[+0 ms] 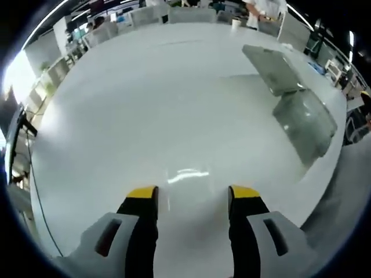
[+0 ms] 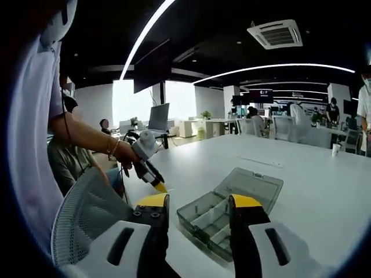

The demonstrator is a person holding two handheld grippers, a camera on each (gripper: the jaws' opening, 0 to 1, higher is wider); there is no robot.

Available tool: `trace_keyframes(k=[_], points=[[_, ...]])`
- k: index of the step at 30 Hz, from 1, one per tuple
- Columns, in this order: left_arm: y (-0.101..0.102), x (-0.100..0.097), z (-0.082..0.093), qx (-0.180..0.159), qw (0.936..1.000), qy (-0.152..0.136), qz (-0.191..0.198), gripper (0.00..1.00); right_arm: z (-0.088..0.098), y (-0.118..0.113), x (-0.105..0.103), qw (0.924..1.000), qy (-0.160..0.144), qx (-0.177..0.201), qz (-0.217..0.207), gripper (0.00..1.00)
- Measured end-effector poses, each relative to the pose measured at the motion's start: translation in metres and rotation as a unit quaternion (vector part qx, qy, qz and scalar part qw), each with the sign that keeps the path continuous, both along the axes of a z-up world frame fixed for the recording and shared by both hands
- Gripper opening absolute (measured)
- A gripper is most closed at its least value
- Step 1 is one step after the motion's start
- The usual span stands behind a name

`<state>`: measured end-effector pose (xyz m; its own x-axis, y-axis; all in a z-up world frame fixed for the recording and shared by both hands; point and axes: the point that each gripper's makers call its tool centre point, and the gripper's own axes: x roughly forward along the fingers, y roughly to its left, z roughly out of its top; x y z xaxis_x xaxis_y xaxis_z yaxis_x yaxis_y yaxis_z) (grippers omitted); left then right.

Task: Insert the divider into the dual guide fixture by aligning both edges with the guide slots and pushing it downward to the bottom, including one-sided entry, uneven engagement, binding, and posture correction.

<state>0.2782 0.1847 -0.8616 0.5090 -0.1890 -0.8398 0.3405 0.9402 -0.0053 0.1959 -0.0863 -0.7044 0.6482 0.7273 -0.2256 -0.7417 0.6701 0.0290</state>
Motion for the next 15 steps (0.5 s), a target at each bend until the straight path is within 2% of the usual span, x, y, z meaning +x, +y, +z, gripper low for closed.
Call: trace_keyframes(k=[4, 15], points=[[0.0005, 0.0004, -0.0007, 0.011, 0.9999, -0.001, -0.003, 0.47, -0.0003, 0.0, 0.0001, 1.0, -0.003, -0.003, 0.001, 0.36], [0.0007, 0.0002, -0.0007, 0.015, 0.9999, 0.005, 0.003, 0.46, 0.0022, -0.0038, 0.0029, 0.9999, -0.009, 0.001, -0.007, 0.35]])
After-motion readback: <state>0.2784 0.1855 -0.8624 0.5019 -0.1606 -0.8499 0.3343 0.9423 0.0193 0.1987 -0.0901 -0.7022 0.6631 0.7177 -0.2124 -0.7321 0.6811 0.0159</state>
